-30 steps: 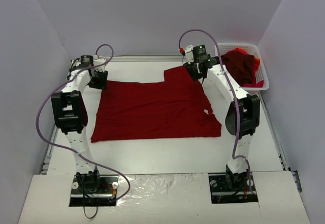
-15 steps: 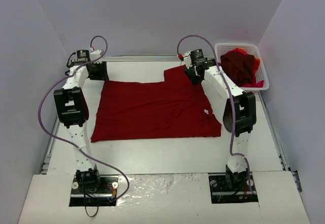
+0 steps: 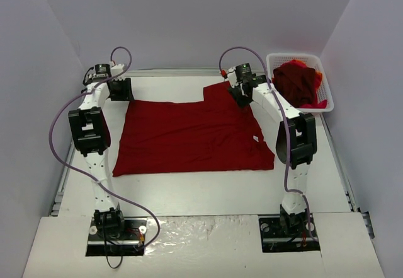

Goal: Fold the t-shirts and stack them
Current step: Fold the flattened tshirt in 1/3 of the way, then grap the side of the flattened tshirt furthest away from the robot with both arms

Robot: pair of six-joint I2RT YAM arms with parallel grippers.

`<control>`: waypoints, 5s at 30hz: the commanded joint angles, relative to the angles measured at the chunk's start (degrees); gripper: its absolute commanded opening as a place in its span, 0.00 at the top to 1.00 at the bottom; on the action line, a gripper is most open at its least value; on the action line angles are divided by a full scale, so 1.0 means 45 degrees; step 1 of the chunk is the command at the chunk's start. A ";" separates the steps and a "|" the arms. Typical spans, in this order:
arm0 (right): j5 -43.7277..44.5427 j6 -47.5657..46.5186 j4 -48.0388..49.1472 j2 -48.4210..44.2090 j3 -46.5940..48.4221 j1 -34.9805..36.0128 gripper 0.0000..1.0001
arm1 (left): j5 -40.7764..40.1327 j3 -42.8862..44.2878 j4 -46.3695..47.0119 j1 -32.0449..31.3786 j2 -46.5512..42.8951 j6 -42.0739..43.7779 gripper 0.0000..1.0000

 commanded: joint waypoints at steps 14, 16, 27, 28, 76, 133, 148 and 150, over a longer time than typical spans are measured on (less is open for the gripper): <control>0.0686 -0.0215 -0.0258 0.0382 -0.0038 -0.0083 0.65 | 0.0097 0.1144 -0.0252 0.0106 0.0795 0.0050 0.52; 0.0725 -0.0215 -0.0258 0.0440 -0.0058 -0.0083 0.65 | 0.0137 0.1144 -0.0310 0.0067 0.0873 0.0088 0.52; 0.0979 -0.0312 -0.0258 0.0557 0.0020 -0.0083 0.66 | -0.0155 0.1027 -0.0584 -0.0264 0.1069 0.0517 0.56; 0.1018 -0.0312 -0.0258 0.0558 0.0039 -0.0083 0.67 | -0.0562 0.1008 -0.0700 -0.0323 0.1050 0.0557 0.58; -0.2474 0.0605 0.0015 0.4323 0.6443 -0.1079 0.49 | -0.4726 -0.1550 -0.0467 -0.1730 -0.0669 0.1007 0.98; -0.6110 0.3320 0.4664 0.9678 1.1250 -0.1900 0.33 | -0.5312 -0.1864 -0.0545 -0.1906 -0.0533 0.0968 0.98; -0.6618 0.3633 0.4801 1.0440 1.1622 -0.2056 0.39 | -0.5586 -0.1883 -0.0604 -0.2452 -0.0533 0.1104 0.98; -0.6599 0.3653 0.4820 1.0479 1.1602 -0.2095 0.39 | -0.5605 -0.1903 -0.0584 -0.2472 -0.0533 0.1124 0.98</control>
